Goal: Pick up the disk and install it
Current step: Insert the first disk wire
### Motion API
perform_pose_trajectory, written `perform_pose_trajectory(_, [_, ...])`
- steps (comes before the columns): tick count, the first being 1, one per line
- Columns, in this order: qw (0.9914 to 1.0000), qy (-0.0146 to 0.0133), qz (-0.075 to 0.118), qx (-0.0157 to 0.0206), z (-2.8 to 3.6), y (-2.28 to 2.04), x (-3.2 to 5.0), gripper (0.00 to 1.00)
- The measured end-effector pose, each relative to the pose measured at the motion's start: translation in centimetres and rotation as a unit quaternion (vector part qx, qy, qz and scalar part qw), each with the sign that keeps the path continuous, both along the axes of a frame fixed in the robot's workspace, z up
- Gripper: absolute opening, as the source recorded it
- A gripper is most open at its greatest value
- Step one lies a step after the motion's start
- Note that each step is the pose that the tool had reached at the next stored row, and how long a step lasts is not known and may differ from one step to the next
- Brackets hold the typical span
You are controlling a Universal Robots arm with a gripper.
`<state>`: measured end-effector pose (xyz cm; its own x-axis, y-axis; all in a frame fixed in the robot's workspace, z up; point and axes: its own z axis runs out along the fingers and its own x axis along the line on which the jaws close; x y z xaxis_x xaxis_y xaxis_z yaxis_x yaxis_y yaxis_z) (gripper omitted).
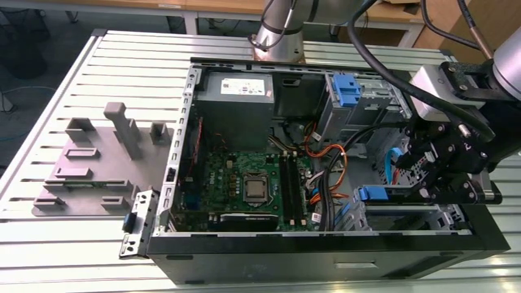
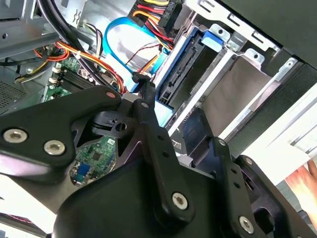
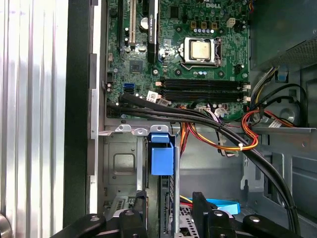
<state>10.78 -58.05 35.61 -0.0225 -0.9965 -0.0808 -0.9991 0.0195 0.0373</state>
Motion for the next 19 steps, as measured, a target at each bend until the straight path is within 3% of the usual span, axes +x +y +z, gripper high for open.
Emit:
perform_pose_trajectory(7, [1.00000, 0.0000, 0.000, 0.0000, 0.00, 0.07, 0.00, 0.49])
perform_pose_trajectory(15, [1.00000, -0.0001, 0.000, 0.0000, 0.01, 0.78, 0.00, 0.49])
perform_pose_trajectory(19, [1.00000, -0.0001, 0.000, 0.0000, 0.30, 0.85, 0.00, 0.49])
